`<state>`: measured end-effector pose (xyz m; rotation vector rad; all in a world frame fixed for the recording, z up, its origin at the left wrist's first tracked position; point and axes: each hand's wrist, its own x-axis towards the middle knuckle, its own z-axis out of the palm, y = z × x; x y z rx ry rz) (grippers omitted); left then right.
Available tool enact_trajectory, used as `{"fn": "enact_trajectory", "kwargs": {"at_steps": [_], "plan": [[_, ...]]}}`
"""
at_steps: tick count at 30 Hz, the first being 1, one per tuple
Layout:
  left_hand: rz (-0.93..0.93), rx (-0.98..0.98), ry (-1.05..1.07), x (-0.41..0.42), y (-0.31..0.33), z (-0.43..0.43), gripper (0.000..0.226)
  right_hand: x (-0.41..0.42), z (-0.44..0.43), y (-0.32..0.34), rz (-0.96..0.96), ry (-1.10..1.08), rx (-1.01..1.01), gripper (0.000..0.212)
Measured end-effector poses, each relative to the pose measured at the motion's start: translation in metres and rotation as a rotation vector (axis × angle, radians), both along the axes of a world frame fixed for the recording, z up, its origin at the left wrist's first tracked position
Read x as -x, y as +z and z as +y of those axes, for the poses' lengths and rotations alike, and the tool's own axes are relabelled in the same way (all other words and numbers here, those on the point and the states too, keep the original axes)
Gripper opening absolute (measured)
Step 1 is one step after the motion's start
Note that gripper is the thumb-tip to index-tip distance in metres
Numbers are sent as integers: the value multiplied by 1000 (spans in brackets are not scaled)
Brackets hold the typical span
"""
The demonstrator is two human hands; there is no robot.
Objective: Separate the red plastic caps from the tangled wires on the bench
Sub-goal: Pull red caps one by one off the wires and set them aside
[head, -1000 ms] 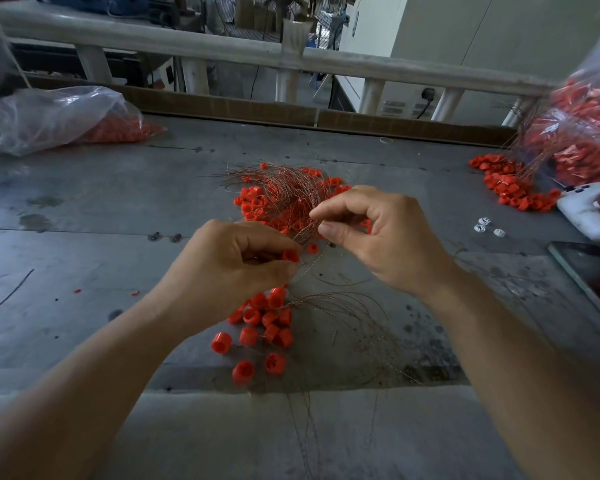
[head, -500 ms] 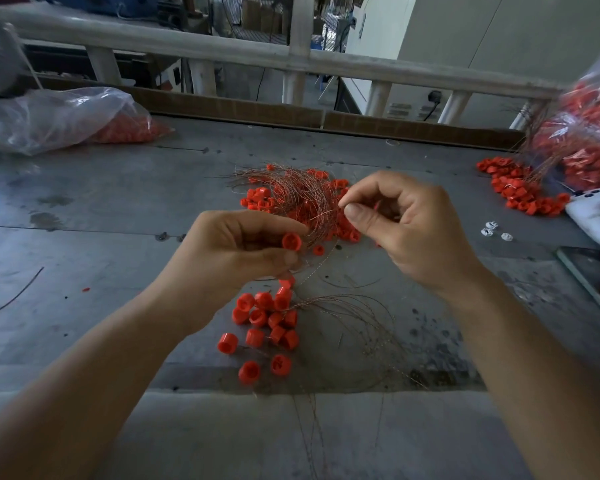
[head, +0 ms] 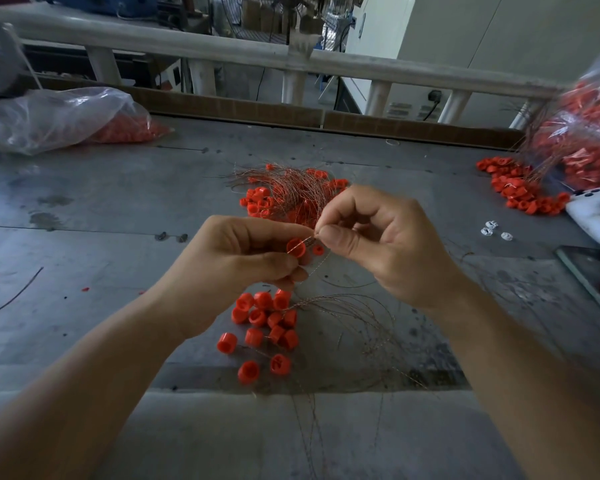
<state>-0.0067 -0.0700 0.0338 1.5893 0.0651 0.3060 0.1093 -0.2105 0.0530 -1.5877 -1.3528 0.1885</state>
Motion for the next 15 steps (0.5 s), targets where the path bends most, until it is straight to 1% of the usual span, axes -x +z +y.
{"fn": "enact_trajectory", "kwargs": {"at_steps": [3,6,8,11,13,15], "plan": [[-12,-7,-26,0,-1,-2,32,3,2,-4,20,59,8,7],[-22,29,12,-1,-2,-1,25,2,3,-6,90,61,-5,8],[-26,25,29,-1,-2,-1,28,1,3,-6,133,70,-23,8],[-42,-33,67,-1,-1,-3,33,2,3,-6,158,90,-28,5],[-56,-59,86,-2,-1,-4,27,3,3,-7,179,111,-38,6],[-69,-23,83,-1,-1,-3,24,3,3,-7,189,98,-55,7]]}}
